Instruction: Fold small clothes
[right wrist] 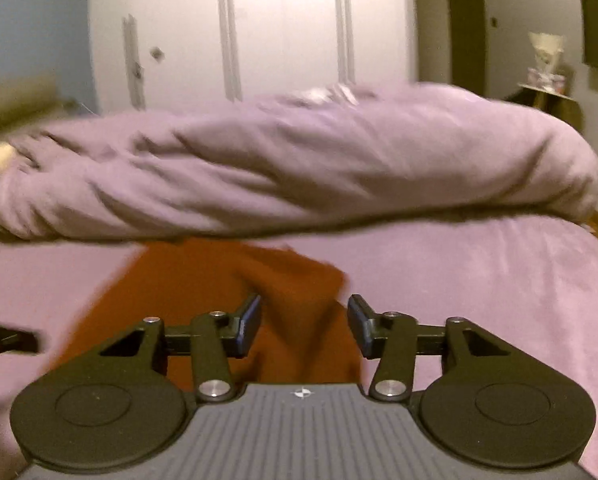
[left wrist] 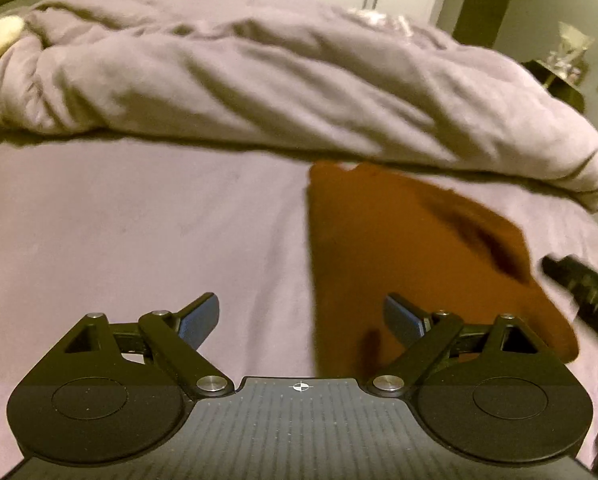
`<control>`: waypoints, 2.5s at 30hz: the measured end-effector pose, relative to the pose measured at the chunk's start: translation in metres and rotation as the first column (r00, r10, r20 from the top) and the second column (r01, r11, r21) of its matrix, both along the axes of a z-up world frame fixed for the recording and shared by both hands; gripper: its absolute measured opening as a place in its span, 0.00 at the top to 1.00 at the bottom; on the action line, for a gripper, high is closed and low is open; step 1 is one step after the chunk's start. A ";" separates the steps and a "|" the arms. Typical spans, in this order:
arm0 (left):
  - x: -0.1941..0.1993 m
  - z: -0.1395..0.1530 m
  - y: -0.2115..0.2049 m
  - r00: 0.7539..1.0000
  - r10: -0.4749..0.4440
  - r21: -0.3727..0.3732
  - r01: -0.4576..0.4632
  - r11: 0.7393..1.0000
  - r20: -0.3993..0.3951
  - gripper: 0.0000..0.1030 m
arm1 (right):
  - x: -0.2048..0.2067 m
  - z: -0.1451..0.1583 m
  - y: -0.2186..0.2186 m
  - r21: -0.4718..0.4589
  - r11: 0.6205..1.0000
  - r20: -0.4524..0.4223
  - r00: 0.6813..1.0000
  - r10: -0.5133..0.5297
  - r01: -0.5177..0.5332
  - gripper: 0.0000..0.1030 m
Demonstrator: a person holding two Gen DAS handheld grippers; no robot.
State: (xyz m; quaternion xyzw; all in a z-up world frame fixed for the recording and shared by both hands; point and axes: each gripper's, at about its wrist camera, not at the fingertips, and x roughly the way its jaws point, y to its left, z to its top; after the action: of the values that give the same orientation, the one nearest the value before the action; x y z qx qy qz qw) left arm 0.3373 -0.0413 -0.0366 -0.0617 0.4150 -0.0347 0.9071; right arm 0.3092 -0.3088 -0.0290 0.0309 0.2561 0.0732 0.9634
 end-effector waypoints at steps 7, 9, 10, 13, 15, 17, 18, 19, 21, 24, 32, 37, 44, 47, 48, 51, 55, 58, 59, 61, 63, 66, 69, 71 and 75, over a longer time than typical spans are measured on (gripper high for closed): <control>0.000 -0.027 -0.026 0.996 -0.094 0.102 0.094 0.990 -0.007 0.08 | -0.007 -0.021 0.040 -0.085 0.978 -0.094 0.978 0.184 -0.192 0.84; -0.002 -0.038 -0.023 0.994 -0.104 0.073 0.106 0.992 -0.024 0.07 | -0.006 -0.038 0.039 -0.119 0.974 -0.162 0.971 0.174 -0.195 0.87; -0.001 -0.043 -0.022 0.995 -0.099 0.049 0.100 0.994 -0.027 0.05 | -0.007 -0.045 0.039 -0.130 0.971 -0.166 0.970 0.179 -0.201 0.88; -0.003 -0.051 -0.021 0.997 -0.074 0.029 0.074 0.997 -0.014 0.02 | -0.013 -0.059 0.033 -0.150 0.963 -0.136 0.970 0.203 -0.223 0.89; -0.004 -0.056 -0.022 0.998 -0.063 0.017 0.063 0.998 -0.007 0.01 | -0.011 -0.063 0.029 -0.139 0.965 -0.129 0.971 0.203 -0.221 0.89; -0.005 -0.058 -0.018 0.999 -0.052 -0.008 0.052 0.999 0.000 0.00 | -0.012 -0.062 0.031 -0.138 0.967 -0.126 0.972 0.198 -0.215 0.89; -0.006 -0.058 -0.014 0.999 -0.050 -0.032 0.050 0.998 0.002 0.00 | -0.015 -0.061 0.032 -0.134 0.968 -0.122 0.973 0.197 -0.213 0.88; -0.006 -0.056 -0.009 0.999 -0.052 -0.056 0.052 0.997 0.001 0.00 | -0.016 -0.059 0.032 -0.125 0.969 -0.118 0.973 0.199 -0.213 0.88; -0.009 -0.048 0.004 0.999 -0.047 -0.107 0.046 0.993 -0.005 0.00 | -0.011 -0.050 0.033 -0.089 0.975 -0.132 0.972 0.192 -0.205 0.88; -0.010 -0.030 0.013 1.000 -0.016 -0.092 0.017 0.996 0.021 0.01 | -0.018 -0.032 0.020 -0.027 0.988 -0.118 0.982 0.151 -0.155 0.78; 0.026 -0.014 -0.007 0.999 -0.007 -0.062 0.010 0.998 0.051 0.01 | 0.029 -0.011 0.015 -0.052 0.997 -0.064 0.996 0.054 -0.057 0.59; 0.049 -0.029 -0.038 0.999 -0.028 0.036 0.026 0.999 0.038 0.01 | 0.070 -0.026 0.025 -0.076 0.997 -0.089 0.996 -0.010 0.003 0.59; 0.069 -0.045 -0.049 0.999 -0.004 0.016 0.003 1.000 0.054 0.00 | 0.084 -0.057 0.025 -0.151 0.987 -0.092 0.994 -0.068 0.053 0.37; 0.079 -0.053 -0.052 0.999 -0.003 0.017 0.003 1.000 0.037 0.00 | 0.088 -0.066 0.023 -0.160 0.985 -0.100 0.992 -0.076 0.060 0.32; 0.081 -0.057 -0.052 1.000 -0.003 0.018 0.003 1.000 0.031 0.00 | 0.089 -0.068 0.023 -0.166 0.984 -0.102 0.991 -0.083 0.066 0.28; 0.083 -0.068 -0.050 1.000 0.014 -0.004 -0.014 1.000 0.018 0.00 | 0.090 -0.076 0.020 -0.170 0.982 -0.104 0.990 -0.097 0.079 0.21; 0.076 -0.073 -0.056 0.996 0.025 0.032 -0.028 0.999 0.088 0.00 | 0.089 -0.084 0.011 -0.113 0.987 -0.099 0.987 -0.125 0.114 0.19; 0.073 -0.077 -0.061 0.990 0.036 0.065 -0.045 0.997 0.138 0.00 | 0.085 -0.088 0.015 -0.142 0.983 -0.063 0.990 -0.129 0.119 0.19; 0.073 -0.078 -0.062 0.989 0.041 0.065 -0.050 0.997 0.141 0.00 | 0.085 -0.089 0.016 -0.145 0.982 -0.056 0.990 -0.131 0.121 0.19; 0.075 -0.080 -0.061 0.988 0.049 0.056 -0.058 0.997 0.145 0.00 | 0.085 -0.090 0.013 -0.129 0.984 -0.056 0.990 -0.133 0.125 0.18; 0.076 -0.081 -0.060 0.987 0.056 0.047 -0.064 0.997 0.149 0.00 | 0.085 -0.092 0.010 -0.107 0.986 -0.058 0.989 -0.138 0.131 0.17; 0.072 -0.086 -0.061 0.980 0.061 0.057 -0.073 0.996 0.188 0.00 | 0.083 -0.095 0.008 -0.087 0.987 -0.048 0.989 -0.143 0.138 0.16; 0.072 -0.085 -0.060 0.981 0.067 0.047 -0.077 0.996 0.184 0.00 | 0.082 -0.096 0.008 -0.083 0.986 -0.041 0.989 -0.145 0.142 0.15; 0.072 -0.078 -0.053 0.987 0.069 -0.004 -0.069 0.998 0.146 0.00 | 0.081 -0.093 0.005 -0.066 0.988 -0.035 0.990 -0.140 0.137 0.13; 0.065 -0.060 -0.024 0.999 0.019 -0.123 -0.014 0.992 0.038 0.00 | 0.077 -0.082 -0.016 0.060 0.992 -0.143 0.984 -0.104 0.114 0.04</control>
State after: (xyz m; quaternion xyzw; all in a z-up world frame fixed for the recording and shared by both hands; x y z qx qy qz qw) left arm 0.4020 -0.0651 -0.0968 -0.1200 0.3938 -0.0537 0.9098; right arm 0.3860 -0.3252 -0.1107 0.0826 0.3183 0.0266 0.9440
